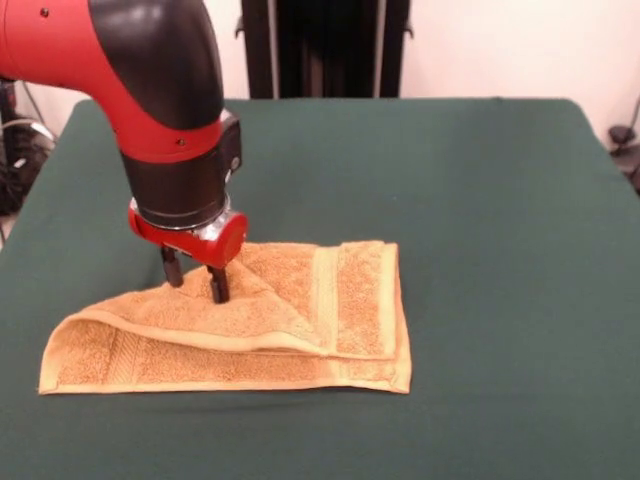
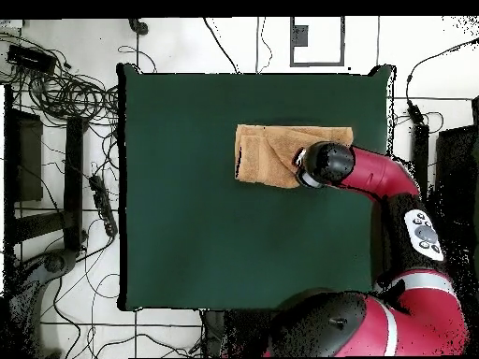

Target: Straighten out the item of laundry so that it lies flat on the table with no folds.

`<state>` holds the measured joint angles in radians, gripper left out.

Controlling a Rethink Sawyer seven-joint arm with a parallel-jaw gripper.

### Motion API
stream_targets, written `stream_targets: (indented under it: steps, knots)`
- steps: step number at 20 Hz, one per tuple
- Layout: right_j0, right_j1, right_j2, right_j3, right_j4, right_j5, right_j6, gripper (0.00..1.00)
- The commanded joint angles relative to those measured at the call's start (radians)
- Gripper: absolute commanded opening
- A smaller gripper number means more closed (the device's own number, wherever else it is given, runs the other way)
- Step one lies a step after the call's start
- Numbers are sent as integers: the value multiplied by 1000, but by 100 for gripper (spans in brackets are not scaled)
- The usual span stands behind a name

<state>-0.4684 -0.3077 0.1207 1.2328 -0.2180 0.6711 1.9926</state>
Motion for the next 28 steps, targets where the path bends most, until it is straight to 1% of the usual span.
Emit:
stream_targets:
  steps: [1,3,8,12,16,22,24,26,28]
  knots:
    - [115,157,-23,-10,-169,-149,-8,0]
    - [86,159,27,-38,-162,11,-149,0]
    - [103,120,32,-59,-163,79,-133,0]
    - [105,107,43,-68,-192,84,-135,0]
    - [93,109,65,-71,-230,44,-161,0]
    - [94,94,64,-49,-240,8,-136,0]
    - [98,92,65,-59,-239,16,-139,0]
    - [101,83,75,-79,-236,48,-167,0]
    - [100,57,81,-77,-222,87,-179,0]
